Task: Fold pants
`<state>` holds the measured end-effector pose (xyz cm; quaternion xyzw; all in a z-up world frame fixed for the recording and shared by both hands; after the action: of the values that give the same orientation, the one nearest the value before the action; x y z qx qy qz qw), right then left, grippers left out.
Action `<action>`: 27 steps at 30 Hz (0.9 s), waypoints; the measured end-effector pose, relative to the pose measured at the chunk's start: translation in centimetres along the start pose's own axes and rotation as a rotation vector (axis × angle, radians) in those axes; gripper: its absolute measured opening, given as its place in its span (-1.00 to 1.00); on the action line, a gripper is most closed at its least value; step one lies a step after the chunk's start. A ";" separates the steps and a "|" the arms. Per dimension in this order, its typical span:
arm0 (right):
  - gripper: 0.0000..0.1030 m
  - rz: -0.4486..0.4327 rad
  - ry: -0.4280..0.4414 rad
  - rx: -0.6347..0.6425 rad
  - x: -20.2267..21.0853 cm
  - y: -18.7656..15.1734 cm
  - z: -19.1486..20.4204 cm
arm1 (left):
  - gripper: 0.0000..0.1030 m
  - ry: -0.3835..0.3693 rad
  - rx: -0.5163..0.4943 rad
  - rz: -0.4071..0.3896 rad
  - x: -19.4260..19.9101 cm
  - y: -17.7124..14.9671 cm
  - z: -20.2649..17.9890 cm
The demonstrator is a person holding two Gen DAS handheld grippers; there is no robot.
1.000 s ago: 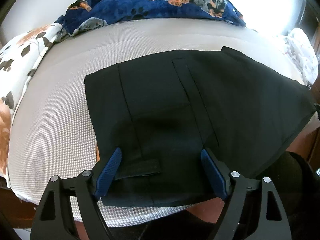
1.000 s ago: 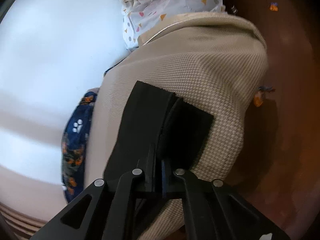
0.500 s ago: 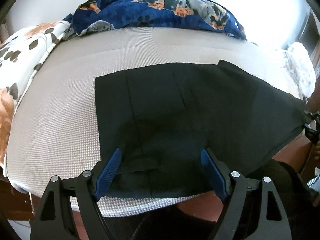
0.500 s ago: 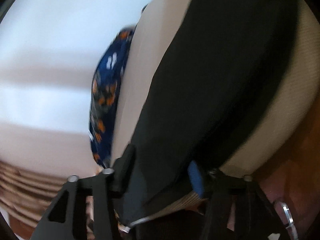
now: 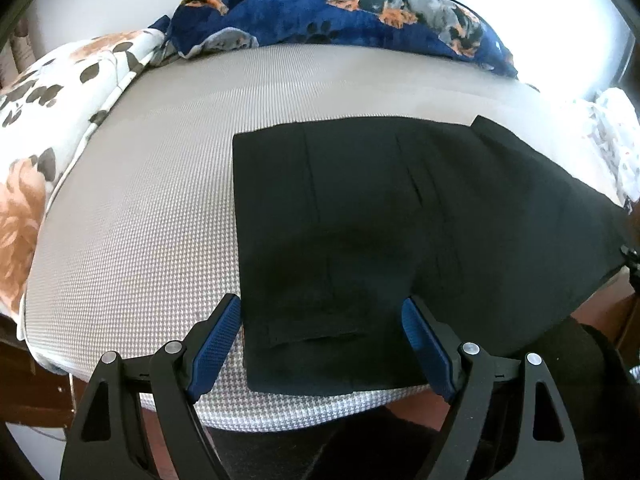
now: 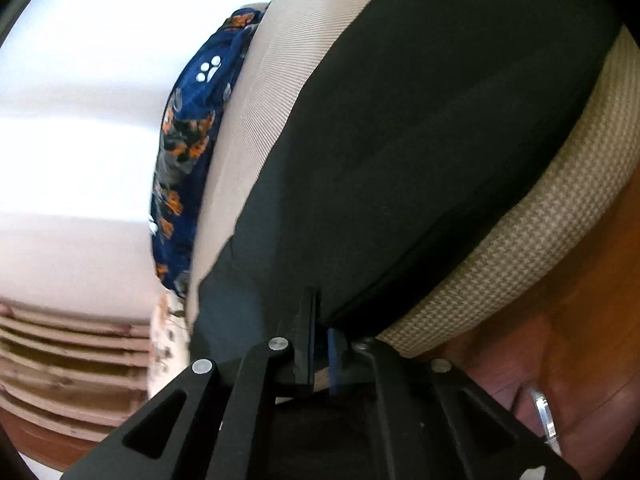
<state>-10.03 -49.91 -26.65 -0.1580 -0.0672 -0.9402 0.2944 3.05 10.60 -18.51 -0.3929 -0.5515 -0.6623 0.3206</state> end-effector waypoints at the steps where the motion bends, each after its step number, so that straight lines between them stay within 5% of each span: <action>1: -0.79 0.003 0.008 -0.011 0.0 -0.2 0.0 | 0.59 0.003 0.001 0.002 0.0 0.1 0.0; 5: -0.02 0.041 0.063 0.011 -1.1 -1.5 2.0 | 0.59 -0.003 0.025 -0.003 0.3 0.3 0.3; 13: 0.05 0.162 0.095 0.014 -7.1 -6.2 3.5 | 0.59 0.018 -0.014 -0.013 0.4 0.2 -0.2; 14: 0.01 0.166 0.096 0.024 -7.5 -6.6 3.6 | 0.59 0.023 -0.022 -0.015 0.4 0.2 -0.3; 16: -0.39 0.168 0.063 0.074 -8.0 -7.2 4.0 | 0.59 0.032 -0.033 -0.023 0.5 0.2 -0.5; 17: -0.84 0.171 0.040 0.094 -8.4 -7.3 4.2 | 0.59 0.032 -0.034 -0.024 0.4 0.2 -0.4; 27: -0.89 0.199 -0.033 0.116 -9.0 -8.1 2.9 | 0.59 0.025 0.014 0.002 -0.3 0.1 0.8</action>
<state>-6.97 -37.83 -27.24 -0.1619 -0.1105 -0.8982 0.3936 3.40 11.41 -18.65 -0.3827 -0.5516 -0.6631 0.3309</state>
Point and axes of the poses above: each gripper's, at about its wrist camera, not at the fingertips, and x roughly against the way its jaws point, z to its left, y to its top, the point moved 4 cm from there along -x, roughly the way its jaws point, and after that the axes turned 10 degrees about y, right-handed, at the moved point
